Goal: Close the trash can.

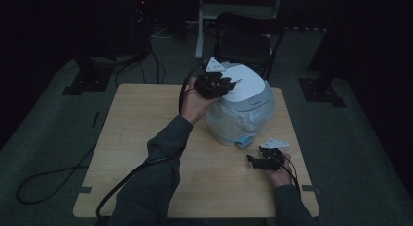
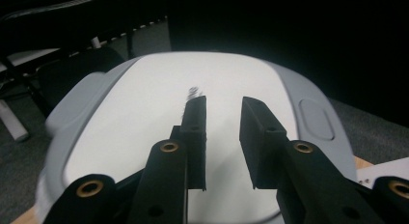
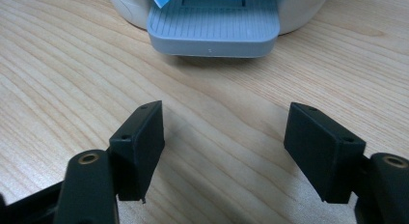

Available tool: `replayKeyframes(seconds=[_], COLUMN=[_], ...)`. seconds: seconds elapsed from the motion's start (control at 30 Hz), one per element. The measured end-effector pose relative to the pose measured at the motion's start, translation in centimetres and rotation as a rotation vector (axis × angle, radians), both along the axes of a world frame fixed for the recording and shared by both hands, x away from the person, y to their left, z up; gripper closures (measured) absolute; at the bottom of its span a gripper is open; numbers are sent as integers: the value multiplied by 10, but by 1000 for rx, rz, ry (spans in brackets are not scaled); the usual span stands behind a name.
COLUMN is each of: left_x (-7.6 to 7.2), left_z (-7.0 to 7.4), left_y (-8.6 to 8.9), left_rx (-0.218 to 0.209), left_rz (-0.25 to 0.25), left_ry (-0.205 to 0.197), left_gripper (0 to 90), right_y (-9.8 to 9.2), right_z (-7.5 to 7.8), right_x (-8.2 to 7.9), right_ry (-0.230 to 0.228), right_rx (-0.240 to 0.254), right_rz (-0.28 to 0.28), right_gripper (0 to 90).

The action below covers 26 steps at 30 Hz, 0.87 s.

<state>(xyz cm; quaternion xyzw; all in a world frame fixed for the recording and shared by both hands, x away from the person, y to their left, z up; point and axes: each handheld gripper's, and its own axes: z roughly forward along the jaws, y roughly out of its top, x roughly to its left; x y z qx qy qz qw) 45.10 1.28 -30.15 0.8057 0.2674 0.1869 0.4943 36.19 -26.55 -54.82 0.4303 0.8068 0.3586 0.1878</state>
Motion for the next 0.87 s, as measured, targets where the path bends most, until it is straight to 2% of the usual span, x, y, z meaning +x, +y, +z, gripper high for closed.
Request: replayKeyframes(seconds=[0.13,0.3,0.57,0.67,0.73,0.8,0.87], left_x=[3,4,2,2,1,1,-3], left_z=[-6,-11,-18,-19,-25,-27,-35], left_y=[16,31,47,50,62,65,79], left_rx=[-20,-27,-30,-35,-39,-39,-43], left_rz=[27,50,71,76,90,94,116], left_ry=[16,26,31,33,42,44,50], left_gripper=[718,715,714,715,715,715,715], right_y=[-1,-6,-20,-21,-20,-19,-19], right_z=[0,0,-1,-1,-1,-1,-1], right_x=[1,5,12,12,10,10,10], right_ry=[-1,8,24,26,25,26,26], right_rx=[-4,-2,-10,-9,-9,-9,-9], right_rz=[-13,-71,-254,-263,-286,-291,-292], right_gripper=[262,219,126,126,125,124,123])
